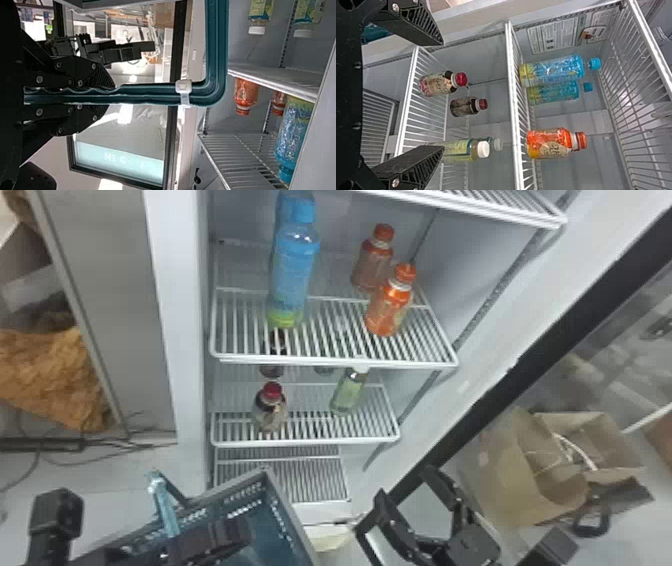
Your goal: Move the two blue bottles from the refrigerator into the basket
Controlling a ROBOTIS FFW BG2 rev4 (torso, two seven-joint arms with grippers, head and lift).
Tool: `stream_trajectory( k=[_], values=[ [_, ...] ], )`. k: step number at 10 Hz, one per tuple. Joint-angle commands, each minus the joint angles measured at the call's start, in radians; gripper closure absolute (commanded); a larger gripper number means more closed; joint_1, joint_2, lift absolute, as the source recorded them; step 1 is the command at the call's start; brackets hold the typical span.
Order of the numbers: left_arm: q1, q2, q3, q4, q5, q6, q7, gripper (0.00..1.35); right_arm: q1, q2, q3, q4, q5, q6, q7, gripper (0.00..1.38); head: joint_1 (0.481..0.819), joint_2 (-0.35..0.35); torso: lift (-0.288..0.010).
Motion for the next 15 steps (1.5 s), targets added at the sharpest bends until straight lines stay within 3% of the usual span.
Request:
stream_trajectory(
  k=[1,7,13,15],
  values=[
    [0.000,0.000,0.000,0.000,0.002,0.000,0.000,1.20,-0.002,-0.002,0.002,0.000,0.000,0.000,0.000,0.11,0.695,-0.350,-0.010],
    [0.000,-0.002,0.000,0.000,0.004,-0.005,0.000,1.20,-0.017,-0.006,0.014,-0.010,0.002,0.000,0.000,0.11,0.695,-0.350,-0.010],
    [0.000,-0.005,0.002,0.000,0.004,-0.005,0.000,1.20,-0.137,-0.003,0.020,-0.012,0.030,0.005,0.000,0.11,0.695,-0.350,-0.010],
    [-0.002,-0.005,0.000,0.000,0.004,-0.005,0.000,1.20,-0.187,-0.006,0.036,-0.025,0.028,0.064,0.000,0.10,0.695,-0.350,-0.010]
  ],
)
